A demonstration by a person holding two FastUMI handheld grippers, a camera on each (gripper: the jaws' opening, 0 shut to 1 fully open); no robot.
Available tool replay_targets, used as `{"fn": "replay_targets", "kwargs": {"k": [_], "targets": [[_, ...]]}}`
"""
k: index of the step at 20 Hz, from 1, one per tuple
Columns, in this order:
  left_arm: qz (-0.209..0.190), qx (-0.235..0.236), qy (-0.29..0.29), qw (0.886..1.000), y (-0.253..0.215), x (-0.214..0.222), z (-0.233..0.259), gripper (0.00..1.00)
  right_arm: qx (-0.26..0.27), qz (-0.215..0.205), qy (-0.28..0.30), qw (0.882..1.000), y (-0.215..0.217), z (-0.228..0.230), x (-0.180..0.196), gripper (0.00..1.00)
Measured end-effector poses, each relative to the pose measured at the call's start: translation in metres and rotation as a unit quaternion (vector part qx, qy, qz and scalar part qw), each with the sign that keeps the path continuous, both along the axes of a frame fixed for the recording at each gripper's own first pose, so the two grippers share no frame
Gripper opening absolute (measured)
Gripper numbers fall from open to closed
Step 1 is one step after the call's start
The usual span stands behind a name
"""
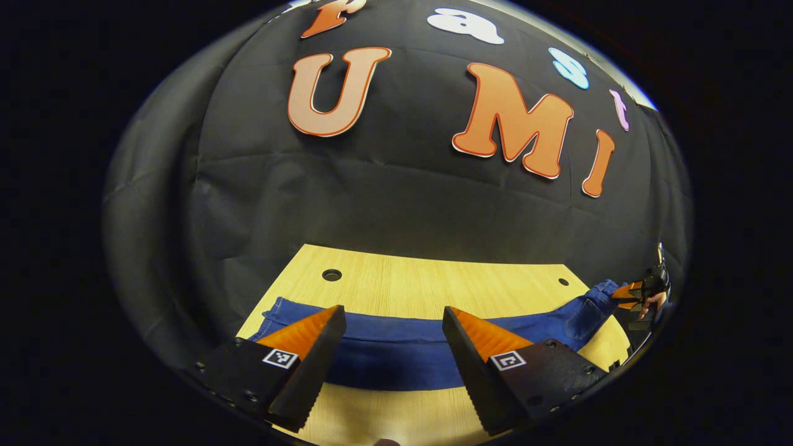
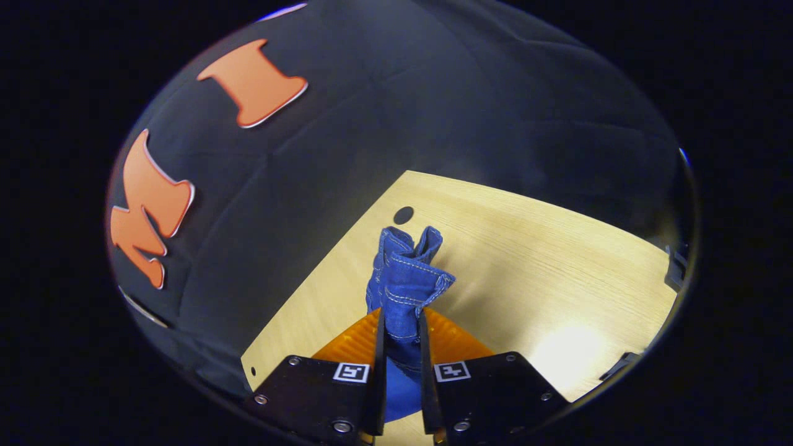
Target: Grasp the waist and the cuffs of the jeans and fold them to make the two legs overlap; first hold the waist and fold one-third of the jeans toward the cuffs, then hold the cuffs and fold the remaining one-third in the same direction to finish folding.
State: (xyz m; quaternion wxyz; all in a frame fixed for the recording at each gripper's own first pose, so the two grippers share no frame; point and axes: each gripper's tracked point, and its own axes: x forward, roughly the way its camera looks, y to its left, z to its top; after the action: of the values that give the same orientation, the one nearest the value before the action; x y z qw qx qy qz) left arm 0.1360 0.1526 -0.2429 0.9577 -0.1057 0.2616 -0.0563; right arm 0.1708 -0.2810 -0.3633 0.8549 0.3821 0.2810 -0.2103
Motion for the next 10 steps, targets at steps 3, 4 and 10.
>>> {"fn": "replay_targets", "kwargs": {"k": [3, 4, 10], "targets": [[0.009, -0.012, 0.0, 1.0, 0.011, -0.002, -0.001, 0.97, -0.035, 0.043, -0.014, 0.998, 0.039, 0.023, 0.005, 0.24], [0.013, -0.012, 0.0, 1.0, 0.016, -0.003, -0.002, 0.97, -0.04, 0.064, -0.022, 0.997, 0.056, 0.029, 0.007, 0.24], [0.026, -0.018, -0.004, 0.999, 0.044, -0.008, -0.003, 0.97, -0.053, 0.174, -0.017, 0.983, 0.169, 0.042, -0.007, 0.24]]}}
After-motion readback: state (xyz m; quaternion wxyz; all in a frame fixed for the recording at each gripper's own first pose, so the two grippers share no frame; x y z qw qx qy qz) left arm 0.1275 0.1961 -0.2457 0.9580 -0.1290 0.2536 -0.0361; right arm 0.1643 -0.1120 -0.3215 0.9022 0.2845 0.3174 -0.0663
